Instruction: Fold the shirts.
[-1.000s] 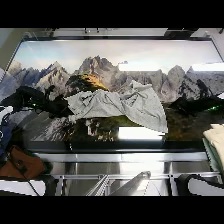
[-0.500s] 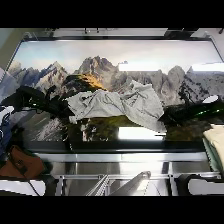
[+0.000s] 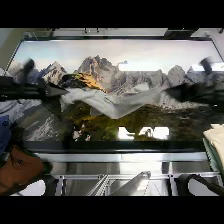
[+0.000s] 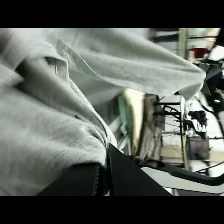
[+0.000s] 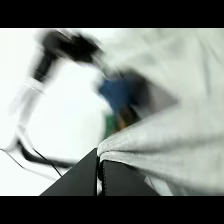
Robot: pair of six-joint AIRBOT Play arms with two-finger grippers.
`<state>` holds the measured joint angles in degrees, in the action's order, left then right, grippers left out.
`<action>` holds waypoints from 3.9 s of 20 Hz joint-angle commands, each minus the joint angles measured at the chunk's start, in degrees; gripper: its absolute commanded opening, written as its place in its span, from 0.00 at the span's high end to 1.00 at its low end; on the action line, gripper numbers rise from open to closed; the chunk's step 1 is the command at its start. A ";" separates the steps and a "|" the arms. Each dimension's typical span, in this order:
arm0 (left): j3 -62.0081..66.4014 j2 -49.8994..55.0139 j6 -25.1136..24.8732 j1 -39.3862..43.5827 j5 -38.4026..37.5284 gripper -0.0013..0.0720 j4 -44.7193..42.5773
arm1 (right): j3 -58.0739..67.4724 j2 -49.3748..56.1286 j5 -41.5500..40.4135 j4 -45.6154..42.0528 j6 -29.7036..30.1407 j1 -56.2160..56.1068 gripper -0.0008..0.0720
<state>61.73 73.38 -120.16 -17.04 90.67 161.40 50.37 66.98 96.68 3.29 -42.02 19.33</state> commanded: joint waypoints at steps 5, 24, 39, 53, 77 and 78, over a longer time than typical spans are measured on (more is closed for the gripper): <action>24.26 -31.34 1.09 -21.59 5.22 0.95 7.91 | 15.37 -37.75 -25.18 3.32 2.89 17.11 0.96; 16.26 36.92 -1.90 3.52 -5.79 0.84 -11.72 | 12.96 29.42 -45.53 -8.24 7.10 -9.94 0.76; 26.62 28.65 11.08 -12.31 -2.91 0.03 -34.49 | -1.68 7.96 -27.43 -28.11 -9.62 9.60 0.35; 26.73 42.60 8.92 -2.14 -9.35 0.16 -30.14 | -14.67 -4.48 -26.80 -27.74 -10.69 9.03 0.35; 26.71 41.70 7.06 -5.05 4.66 0.96 -24.57 | -19.74 14.10 -42.32 -19.10 -12.55 -15.74 0.63; 26.71 41.70 7.02 -5.05 5.40 0.96 -23.32 | -19.32 14.10 -40.76 -16.31 -9.09 -15.74 0.96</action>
<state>88.42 115.13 -113.12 -22.04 95.00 136.73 30.50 80.23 54.43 -24.88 -59.57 4.93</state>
